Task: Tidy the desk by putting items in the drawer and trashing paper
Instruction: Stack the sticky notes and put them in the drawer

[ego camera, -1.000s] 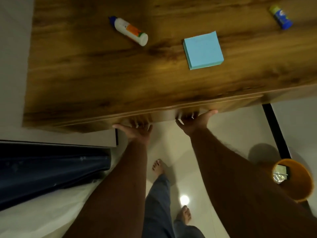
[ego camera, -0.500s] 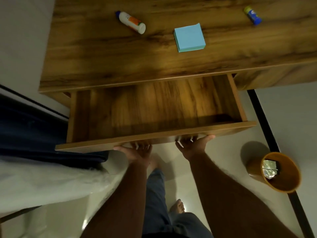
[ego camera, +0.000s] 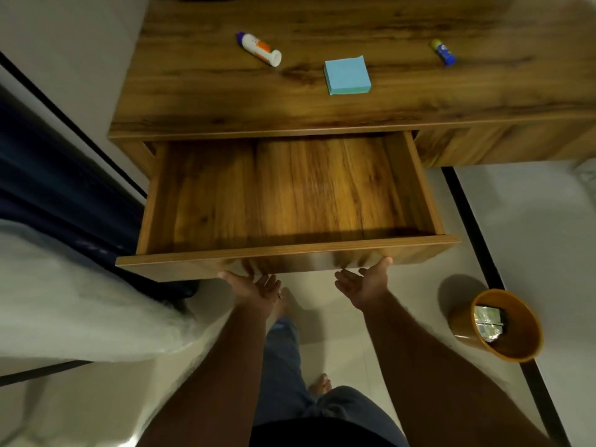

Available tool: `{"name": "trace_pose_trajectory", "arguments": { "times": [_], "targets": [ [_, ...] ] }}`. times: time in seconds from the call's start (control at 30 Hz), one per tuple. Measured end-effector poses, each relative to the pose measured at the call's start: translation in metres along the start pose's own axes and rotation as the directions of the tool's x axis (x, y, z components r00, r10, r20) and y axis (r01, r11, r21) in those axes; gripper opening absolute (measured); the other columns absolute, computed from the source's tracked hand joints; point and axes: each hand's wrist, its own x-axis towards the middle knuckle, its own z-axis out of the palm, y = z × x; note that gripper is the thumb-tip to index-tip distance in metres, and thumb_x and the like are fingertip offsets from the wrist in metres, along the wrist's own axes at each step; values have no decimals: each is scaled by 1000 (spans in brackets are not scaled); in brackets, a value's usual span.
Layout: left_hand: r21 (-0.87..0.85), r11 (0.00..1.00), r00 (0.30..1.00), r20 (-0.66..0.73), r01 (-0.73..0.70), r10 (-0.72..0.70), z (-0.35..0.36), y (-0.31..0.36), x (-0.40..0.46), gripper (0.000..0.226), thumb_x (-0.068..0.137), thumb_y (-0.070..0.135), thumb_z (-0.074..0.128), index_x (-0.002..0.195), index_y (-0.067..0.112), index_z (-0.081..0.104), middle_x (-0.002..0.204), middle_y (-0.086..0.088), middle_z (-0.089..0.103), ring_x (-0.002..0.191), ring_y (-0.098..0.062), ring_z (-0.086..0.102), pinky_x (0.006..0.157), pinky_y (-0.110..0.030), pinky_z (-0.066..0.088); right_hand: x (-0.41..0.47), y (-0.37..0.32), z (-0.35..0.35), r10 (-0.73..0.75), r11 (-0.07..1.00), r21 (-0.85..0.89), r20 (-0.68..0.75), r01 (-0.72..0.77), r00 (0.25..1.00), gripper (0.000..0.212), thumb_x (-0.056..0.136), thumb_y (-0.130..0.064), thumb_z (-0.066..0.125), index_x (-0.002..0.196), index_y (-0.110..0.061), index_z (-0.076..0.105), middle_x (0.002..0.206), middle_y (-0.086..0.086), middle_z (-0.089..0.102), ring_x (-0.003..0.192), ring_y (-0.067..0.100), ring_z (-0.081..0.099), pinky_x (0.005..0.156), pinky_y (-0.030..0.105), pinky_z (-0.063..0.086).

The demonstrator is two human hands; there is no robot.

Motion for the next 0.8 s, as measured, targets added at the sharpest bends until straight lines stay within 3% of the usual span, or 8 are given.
{"name": "trace_pose_trajectory", "arguments": {
  "times": [0.13, 0.27, 0.33, 0.43, 0.57, 0.8],
  "targets": [
    [263, 965, 988, 153, -6, -35, 5, -14, -25, 86, 93, 70, 21, 143, 2, 38, 140, -32, 43, 120, -44, 52, 83, -42, 50, -33, 3, -7, -94, 942, -318, 61, 109, 994, 61, 100, -52, 35, 137, -5, 44, 124, 21, 60, 104, 34, 64, 85, 44, 53],
    [527, 848, 958, 265, -48, -111, 34, -25, -66, 55, 101, 49, 33, 128, 6, 52, 129, -17, 59, 112, -28, 61, 84, -37, 53, -76, 0, -1, -175, 762, -573, 265, 301, 948, 36, 99, -40, 47, 115, -10, 60, 103, 11, 70, 92, 26, 70, 74, 37, 55],
    [601, 792, 941, 318, -105, -116, 57, -21, -79, 43, 101, 46, 37, 118, 12, 57, 128, -14, 62, 109, -23, 64, 87, -36, 54, -95, -11, 8, -230, 690, -597, 354, 408, 907, 32, 99, -38, 49, 106, -11, 63, 99, 10, 72, 88, 26, 71, 73, 38, 55],
    [596, 790, 934, 345, -144, -90, 92, -8, -87, 46, 100, 43, 42, 128, 7, 54, 129, -17, 61, 109, -27, 65, 93, -40, 53, -112, -38, 25, -329, 621, -595, 392, 510, 859, 27, 97, -35, 53, 94, -11, 64, 91, 8, 73, 81, 22, 71, 68, 35, 54],
    [609, 768, 915, 395, -199, -76, 136, 6, -85, 50, 100, 41, 42, 134, 5, 49, 134, -19, 56, 120, -31, 58, 93, -40, 50, -116, -77, 48, -402, 608, -539, 424, 583, 811, 22, 97, -31, 56, 87, -13, 62, 81, 6, 69, 73, 20, 67, 58, 30, 49],
    [640, 698, 877, 479, -321, -35, 210, 41, -40, 40, 99, 41, 47, 124, 11, 56, 129, -15, 61, 112, -25, 63, 90, -38, 54, -89, -131, 95, -515, 508, -547, 426, 665, 744, 21, 94, -34, 59, 83, -16, 62, 82, 2, 68, 77, 16, 66, 61, 31, 50]
  ]
}}
